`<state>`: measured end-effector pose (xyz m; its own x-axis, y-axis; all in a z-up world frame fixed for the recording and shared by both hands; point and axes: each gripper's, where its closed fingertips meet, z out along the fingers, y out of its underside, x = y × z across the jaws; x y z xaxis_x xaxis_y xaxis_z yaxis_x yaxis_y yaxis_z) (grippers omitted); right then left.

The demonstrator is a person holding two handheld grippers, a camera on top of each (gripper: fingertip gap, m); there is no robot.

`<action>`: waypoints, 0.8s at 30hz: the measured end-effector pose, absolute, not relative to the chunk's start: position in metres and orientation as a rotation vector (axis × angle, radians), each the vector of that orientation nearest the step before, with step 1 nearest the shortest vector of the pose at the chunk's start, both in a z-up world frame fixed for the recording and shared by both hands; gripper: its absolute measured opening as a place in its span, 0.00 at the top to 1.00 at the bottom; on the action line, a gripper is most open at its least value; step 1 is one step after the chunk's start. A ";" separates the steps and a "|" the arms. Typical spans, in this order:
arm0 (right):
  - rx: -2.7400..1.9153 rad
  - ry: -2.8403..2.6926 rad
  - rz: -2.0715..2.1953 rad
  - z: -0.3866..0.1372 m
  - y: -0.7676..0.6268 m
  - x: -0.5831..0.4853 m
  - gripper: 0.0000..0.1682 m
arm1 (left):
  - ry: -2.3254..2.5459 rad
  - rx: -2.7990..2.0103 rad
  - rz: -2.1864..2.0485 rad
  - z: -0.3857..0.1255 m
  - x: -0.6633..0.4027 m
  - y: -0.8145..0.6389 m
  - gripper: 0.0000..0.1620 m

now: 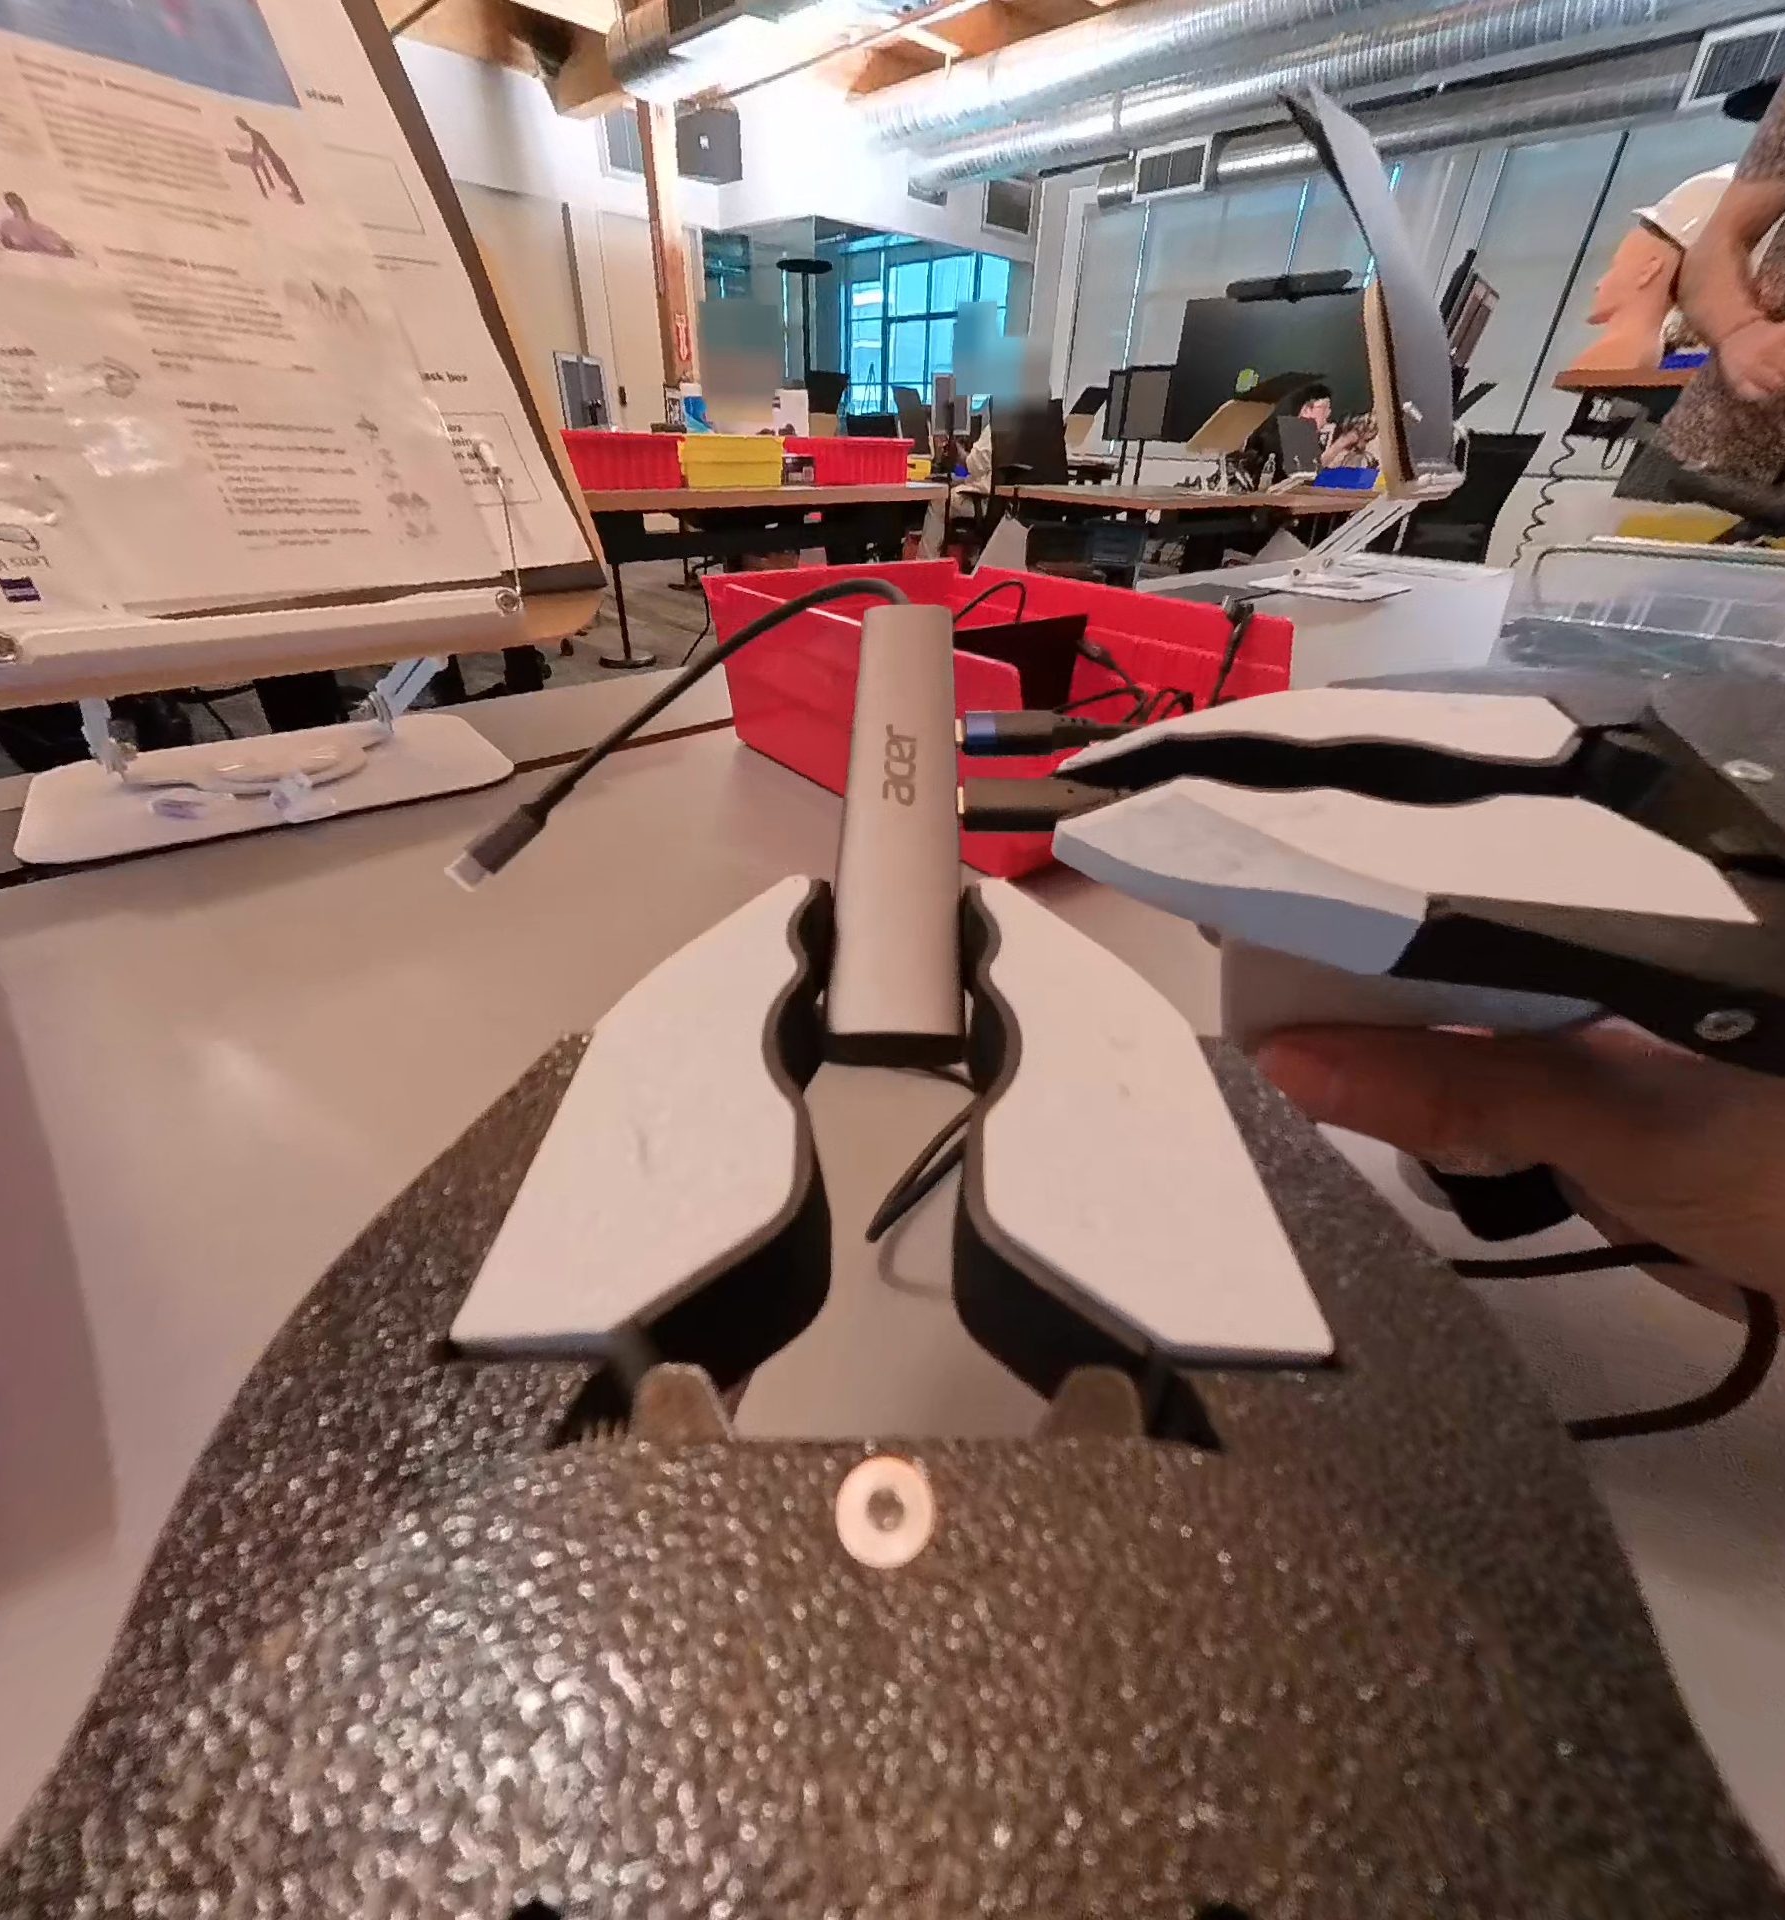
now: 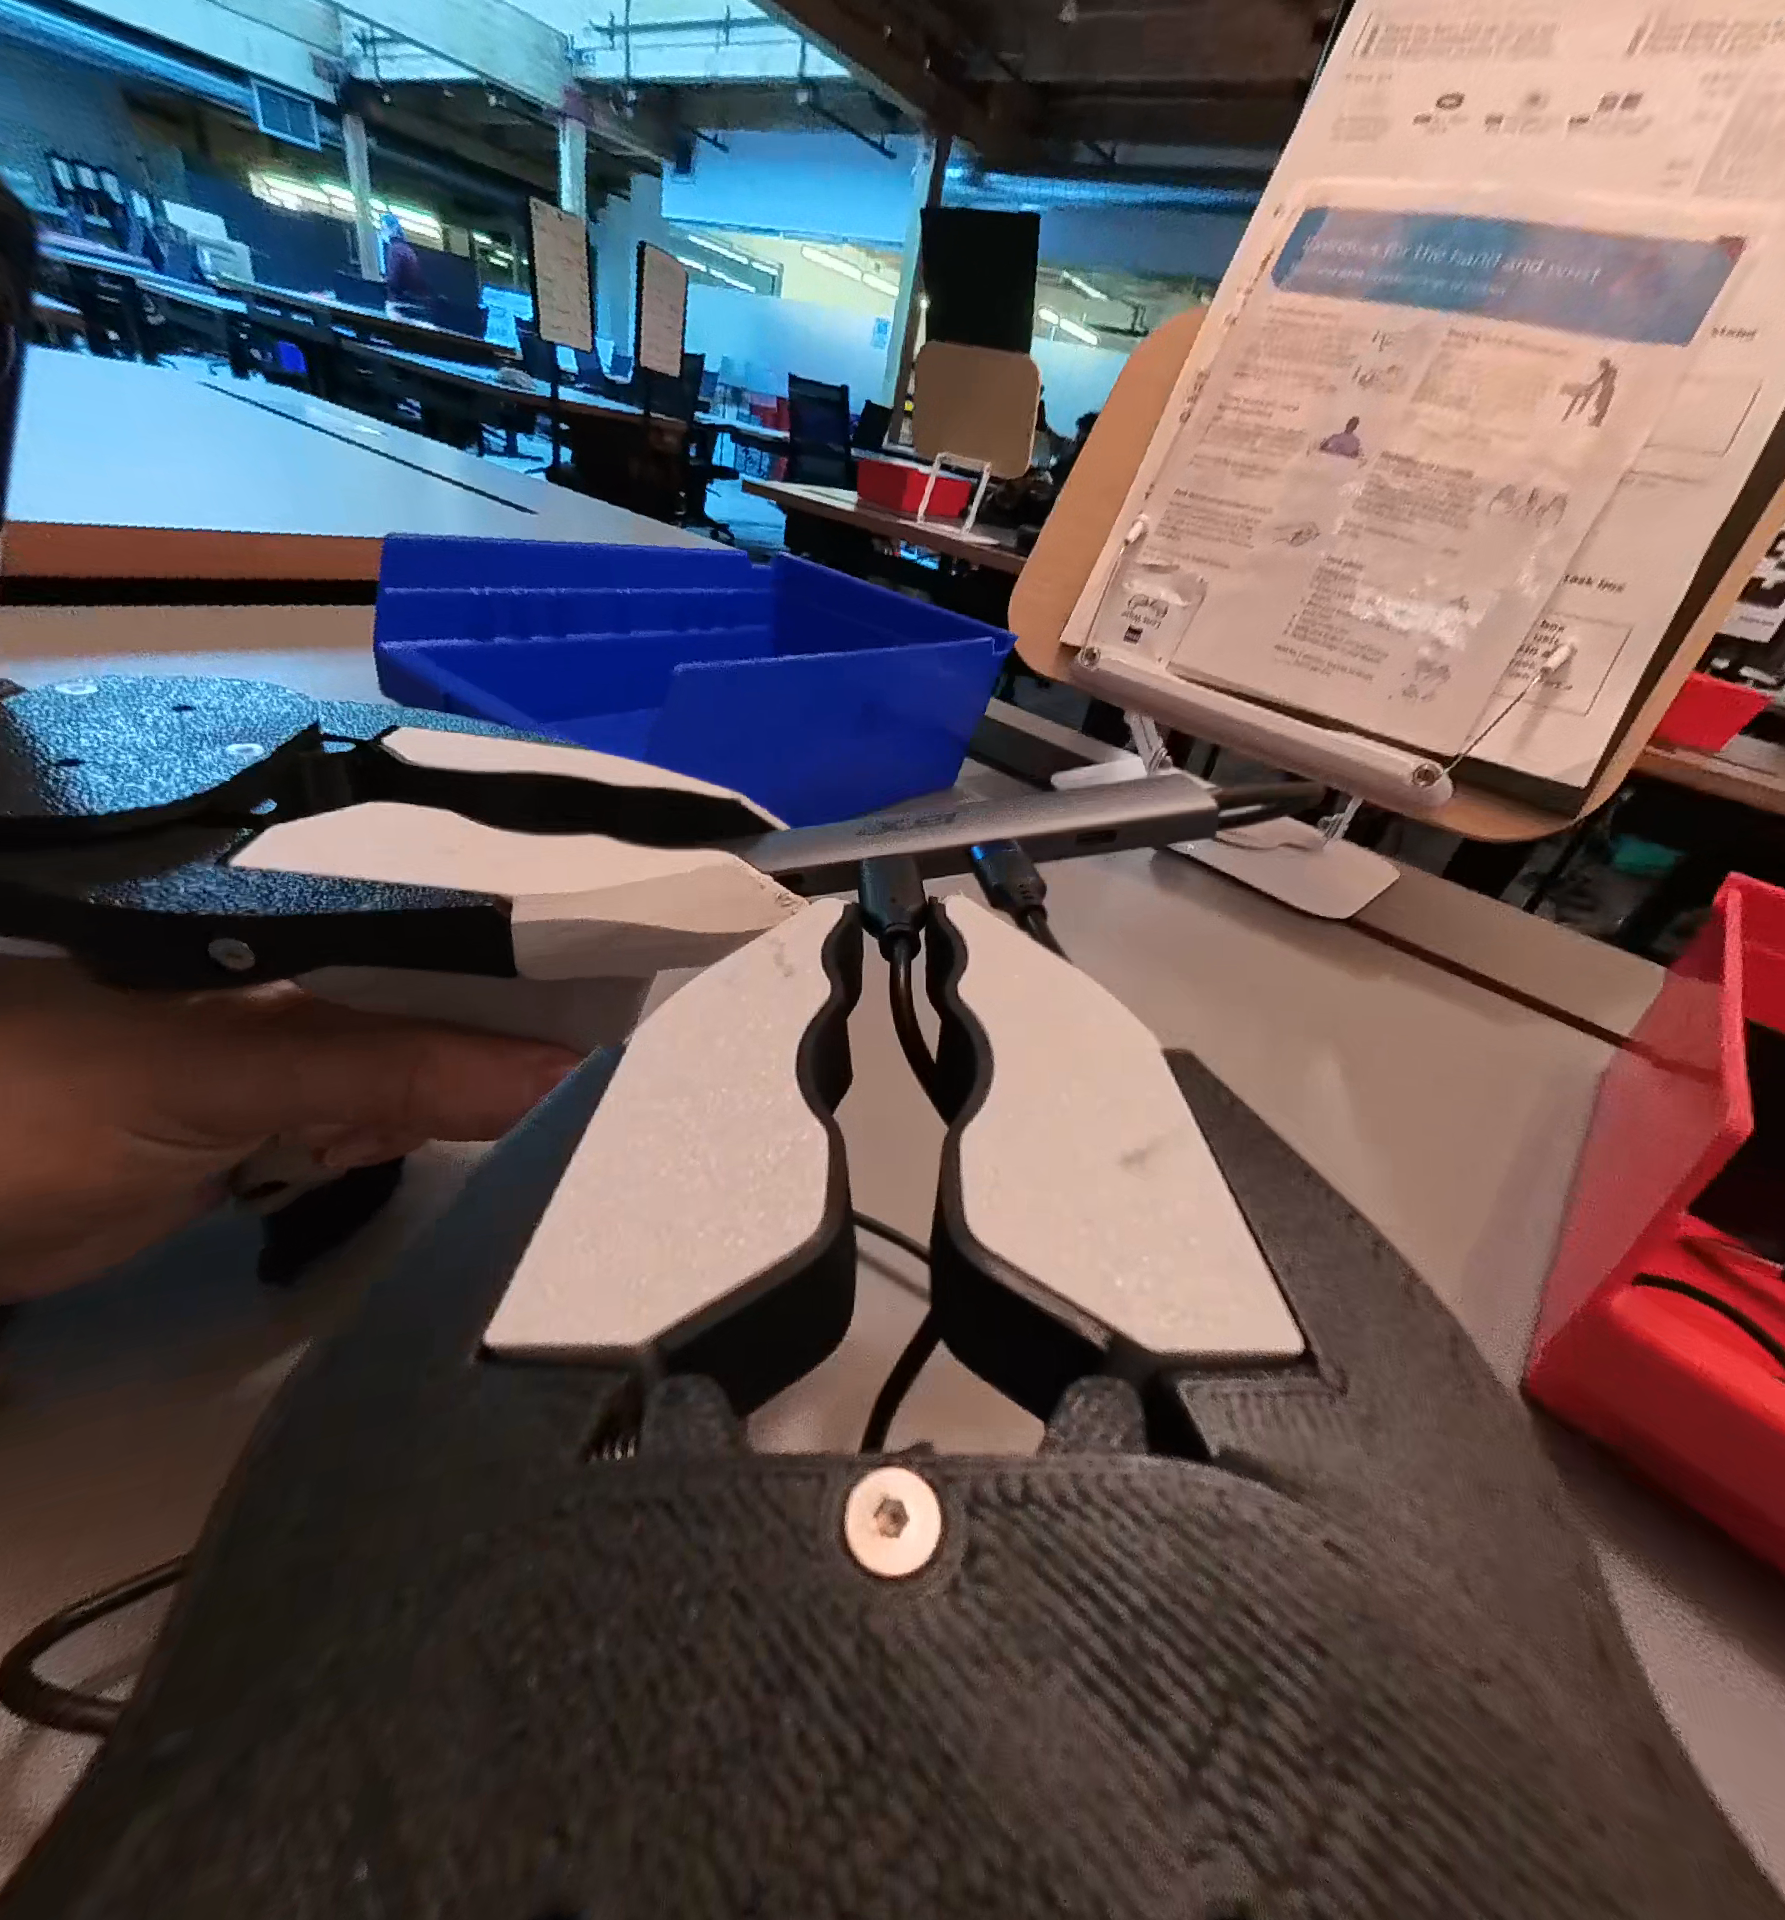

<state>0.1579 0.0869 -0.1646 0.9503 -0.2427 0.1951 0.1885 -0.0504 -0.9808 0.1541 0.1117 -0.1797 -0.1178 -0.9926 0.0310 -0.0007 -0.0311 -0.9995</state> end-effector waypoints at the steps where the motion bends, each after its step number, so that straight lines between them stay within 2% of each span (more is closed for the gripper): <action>1: -1.590 0.052 -0.353 -0.167 0.087 0.158 0.93 | 1.285 -1.185 -1.305 -0.181 0.154 0.112 0.85; 24: -1.754 -0.020 -0.458 -0.173 0.058 0.158 0.95 | 1.372 -1.149 -1.161 -0.179 0.157 0.096 0.85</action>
<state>0.1577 0.0581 -0.1734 0.9208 -0.2321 0.3134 0.2580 -0.2399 -0.9359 0.1569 0.0959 -0.1789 -0.0882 -0.9916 -0.0943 -0.0706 0.1006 -0.9924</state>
